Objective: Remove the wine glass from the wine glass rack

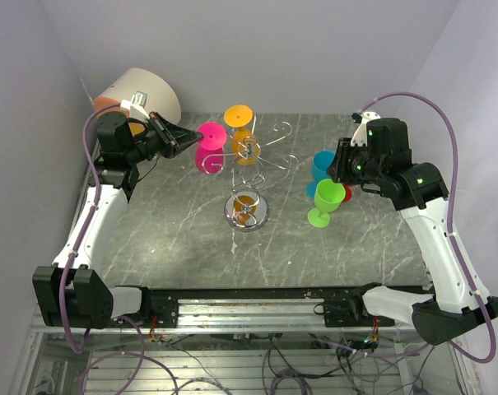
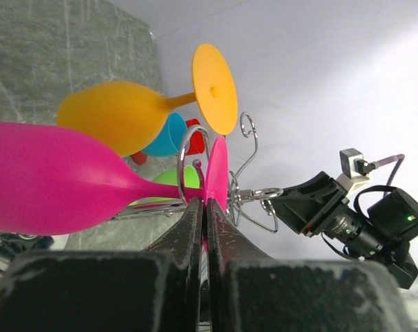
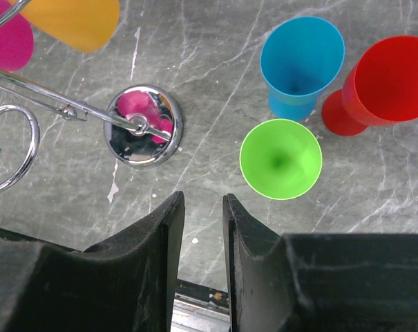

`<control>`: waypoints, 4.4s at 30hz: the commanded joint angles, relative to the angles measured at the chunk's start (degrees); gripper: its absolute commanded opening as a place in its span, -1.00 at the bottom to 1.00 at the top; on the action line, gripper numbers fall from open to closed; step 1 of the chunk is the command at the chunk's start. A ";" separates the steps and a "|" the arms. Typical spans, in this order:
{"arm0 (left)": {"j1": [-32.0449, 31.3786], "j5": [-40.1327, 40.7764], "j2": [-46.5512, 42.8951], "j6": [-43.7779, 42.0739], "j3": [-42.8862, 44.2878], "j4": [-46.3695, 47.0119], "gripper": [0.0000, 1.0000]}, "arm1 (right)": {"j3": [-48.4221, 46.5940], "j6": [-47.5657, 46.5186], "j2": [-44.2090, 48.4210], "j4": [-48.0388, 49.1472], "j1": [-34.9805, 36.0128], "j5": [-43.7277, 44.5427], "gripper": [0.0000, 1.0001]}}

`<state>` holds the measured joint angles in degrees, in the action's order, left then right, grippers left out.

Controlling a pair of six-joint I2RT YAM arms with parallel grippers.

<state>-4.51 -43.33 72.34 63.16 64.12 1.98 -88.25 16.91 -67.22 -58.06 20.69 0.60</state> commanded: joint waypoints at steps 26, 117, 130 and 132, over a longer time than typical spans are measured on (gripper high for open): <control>-0.18 5.91 -1.84 1.21 6.10 -3.08 -0.86 | 0.62 -0.48 2.62 1.72 -0.12 0.38 -0.44; -4.01 6.37 -21.73 58.62 -8.00 81.19 -0.86 | 5.52 54.57 -7.59 108.00 7.99 -63.62 0.10; -4.01 4.93 -22.93 56.41 -8.61 77.85 -0.86 | 2.67 54.28 -10.15 110.85 14.84 -61.30 0.07; -4.01 4.99 -23.03 56.22 -8.93 77.60 -0.86 | 2.35 54.58 -10.57 111.45 15.46 -61.10 0.04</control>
<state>-8.47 -38.83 49.76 119.61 55.42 77.52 -84.44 69.93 -76.95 48.93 34.85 -61.69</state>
